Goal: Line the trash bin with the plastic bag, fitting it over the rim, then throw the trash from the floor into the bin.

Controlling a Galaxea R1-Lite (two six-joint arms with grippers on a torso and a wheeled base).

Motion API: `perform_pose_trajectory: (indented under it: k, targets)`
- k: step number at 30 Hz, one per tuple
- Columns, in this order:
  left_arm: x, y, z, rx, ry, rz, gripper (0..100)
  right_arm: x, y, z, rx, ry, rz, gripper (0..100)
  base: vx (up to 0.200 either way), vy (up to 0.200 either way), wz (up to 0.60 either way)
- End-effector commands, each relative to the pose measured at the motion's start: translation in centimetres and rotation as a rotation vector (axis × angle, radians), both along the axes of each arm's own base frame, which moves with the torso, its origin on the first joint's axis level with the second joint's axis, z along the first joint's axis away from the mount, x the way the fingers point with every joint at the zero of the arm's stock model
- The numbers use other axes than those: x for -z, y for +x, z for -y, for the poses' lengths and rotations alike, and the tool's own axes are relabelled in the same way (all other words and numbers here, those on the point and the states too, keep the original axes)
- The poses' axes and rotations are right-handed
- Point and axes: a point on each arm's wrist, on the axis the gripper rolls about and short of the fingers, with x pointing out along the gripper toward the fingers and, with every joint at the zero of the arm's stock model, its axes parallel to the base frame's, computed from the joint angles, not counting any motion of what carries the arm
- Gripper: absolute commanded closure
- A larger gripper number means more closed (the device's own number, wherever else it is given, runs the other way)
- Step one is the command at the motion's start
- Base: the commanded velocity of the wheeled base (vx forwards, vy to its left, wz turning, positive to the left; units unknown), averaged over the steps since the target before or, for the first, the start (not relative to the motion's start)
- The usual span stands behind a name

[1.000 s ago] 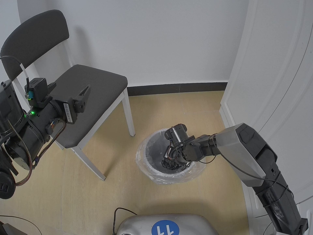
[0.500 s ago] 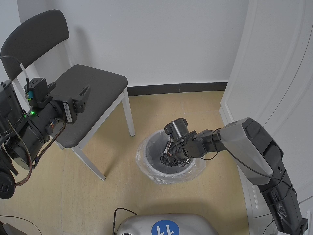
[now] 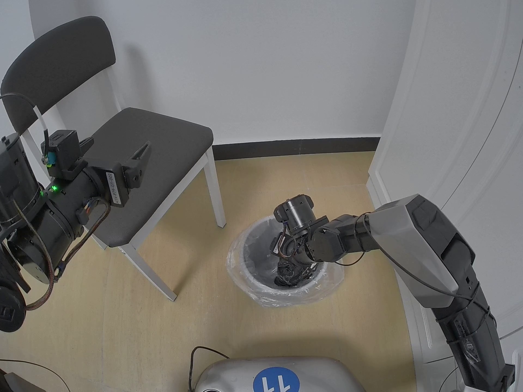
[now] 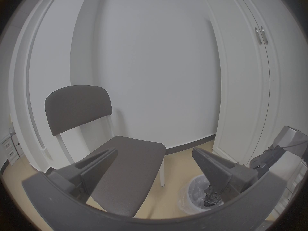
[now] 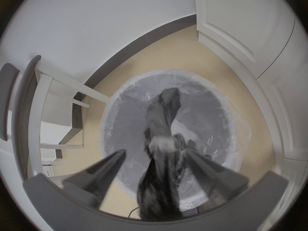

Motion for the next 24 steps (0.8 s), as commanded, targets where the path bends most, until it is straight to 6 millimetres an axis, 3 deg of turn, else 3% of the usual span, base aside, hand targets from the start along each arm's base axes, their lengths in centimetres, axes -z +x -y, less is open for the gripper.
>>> perform_pose_trajectory:
  k: [1, 14, 18, 24]
  targets:
    - [0.0, 0.0, 0.0, -0.001, -0.001, 0.001, 0, -0.1, -0.1, -0.1, -0.003, 0.001, 0.002, 0, 0.000, 0.000, 0.00]
    - [0.0, 0.0, 0.0, -0.001, -0.001, 0.001, 0, -1.9, -1.3, -0.9, 0.004, -0.018, 0.040, 0, 0.000, 0.000, 0.00]
    - [0.0, 0.0, 0.0, -0.001, -0.001, 0.001, 0, -4.6, -2.8, -1.5, -0.003, -0.017, 0.080, 0, 0.000, 0.000, 0.00]
    - [0.0, 0.0, 0.0, -0.001, 0.000, 0.000, 0, -6.2, -2.4, -0.5, 0.019, -0.021, 0.117, 0, 0.000, 0.000, 0.00]
